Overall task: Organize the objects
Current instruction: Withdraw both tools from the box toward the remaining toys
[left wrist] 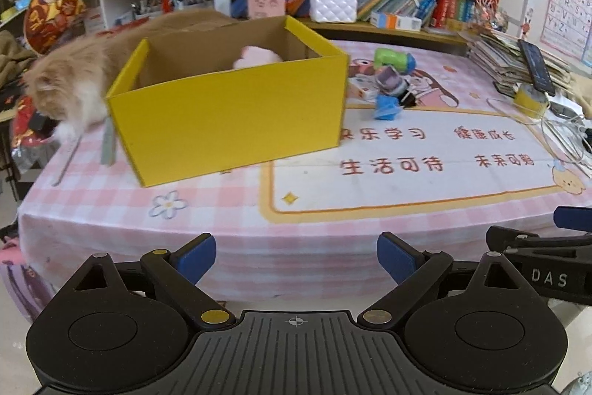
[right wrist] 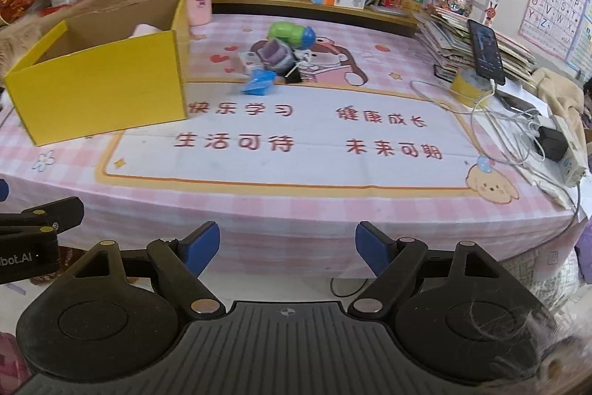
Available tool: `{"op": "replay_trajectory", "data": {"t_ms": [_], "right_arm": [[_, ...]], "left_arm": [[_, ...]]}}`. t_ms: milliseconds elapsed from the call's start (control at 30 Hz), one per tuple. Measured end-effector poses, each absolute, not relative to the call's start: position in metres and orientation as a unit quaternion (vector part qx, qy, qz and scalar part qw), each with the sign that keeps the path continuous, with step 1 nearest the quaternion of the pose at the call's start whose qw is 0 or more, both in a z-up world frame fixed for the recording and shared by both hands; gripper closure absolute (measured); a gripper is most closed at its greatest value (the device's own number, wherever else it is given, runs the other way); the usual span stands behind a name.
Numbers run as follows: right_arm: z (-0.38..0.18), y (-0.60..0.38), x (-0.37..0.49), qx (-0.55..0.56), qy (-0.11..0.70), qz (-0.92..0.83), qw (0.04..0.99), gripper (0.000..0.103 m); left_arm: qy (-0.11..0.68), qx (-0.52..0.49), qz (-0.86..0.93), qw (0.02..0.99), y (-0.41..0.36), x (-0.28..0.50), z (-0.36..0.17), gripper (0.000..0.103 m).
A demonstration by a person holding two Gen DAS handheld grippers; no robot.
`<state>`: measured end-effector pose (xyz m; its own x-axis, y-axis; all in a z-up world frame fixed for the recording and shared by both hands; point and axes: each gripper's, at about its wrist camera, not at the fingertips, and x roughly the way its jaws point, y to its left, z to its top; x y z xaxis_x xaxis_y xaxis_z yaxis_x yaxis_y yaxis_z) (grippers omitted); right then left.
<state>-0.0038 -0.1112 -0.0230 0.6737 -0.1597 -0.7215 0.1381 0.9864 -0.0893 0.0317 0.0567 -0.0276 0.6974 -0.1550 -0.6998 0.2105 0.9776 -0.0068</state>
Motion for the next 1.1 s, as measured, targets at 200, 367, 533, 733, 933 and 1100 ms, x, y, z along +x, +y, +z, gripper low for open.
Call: {"op": "replay_trajectory", "data": {"t_ms": [200, 367, 533, 733, 933, 1100], "right_arm": [[-0.026, -0.138, 0.008, -0.009, 0.406, -0.09, 0.909, 0.024], [-0.03, -0.159, 0.019, 0.001, 0.417, -0.097, 0.904, 0.024], [-0.033, -0.177, 0.03, 0.003, 0.426, -0.101, 0.899, 0.024], [-0.036, -0.203, 0.045, 0.01, 0.433, -0.108, 0.895, 0.024], [-0.037, -0.223, 0.062, 0.016, 0.433, -0.104, 0.895, 0.024], [-0.032, -0.243, 0.08, 0.032, 0.413, -0.097, 0.905, 0.024]], "left_arm": [[0.381, 0.043, -0.109, 0.917, 0.03, 0.045, -0.029, 0.007], [0.39, 0.046, -0.114, 0.912, 0.01, 0.058, -0.032, 0.007], [0.399, 0.044, -0.12, 0.908, -0.009, 0.071, -0.035, 0.007], [0.405, 0.035, -0.128, 0.905, -0.033, 0.086, -0.039, 0.007], [0.403, 0.038, -0.131, 0.905, -0.056, 0.101, -0.042, 0.007], [0.391, 0.034, -0.125, 0.911, -0.072, 0.117, -0.039, 0.007]]}}
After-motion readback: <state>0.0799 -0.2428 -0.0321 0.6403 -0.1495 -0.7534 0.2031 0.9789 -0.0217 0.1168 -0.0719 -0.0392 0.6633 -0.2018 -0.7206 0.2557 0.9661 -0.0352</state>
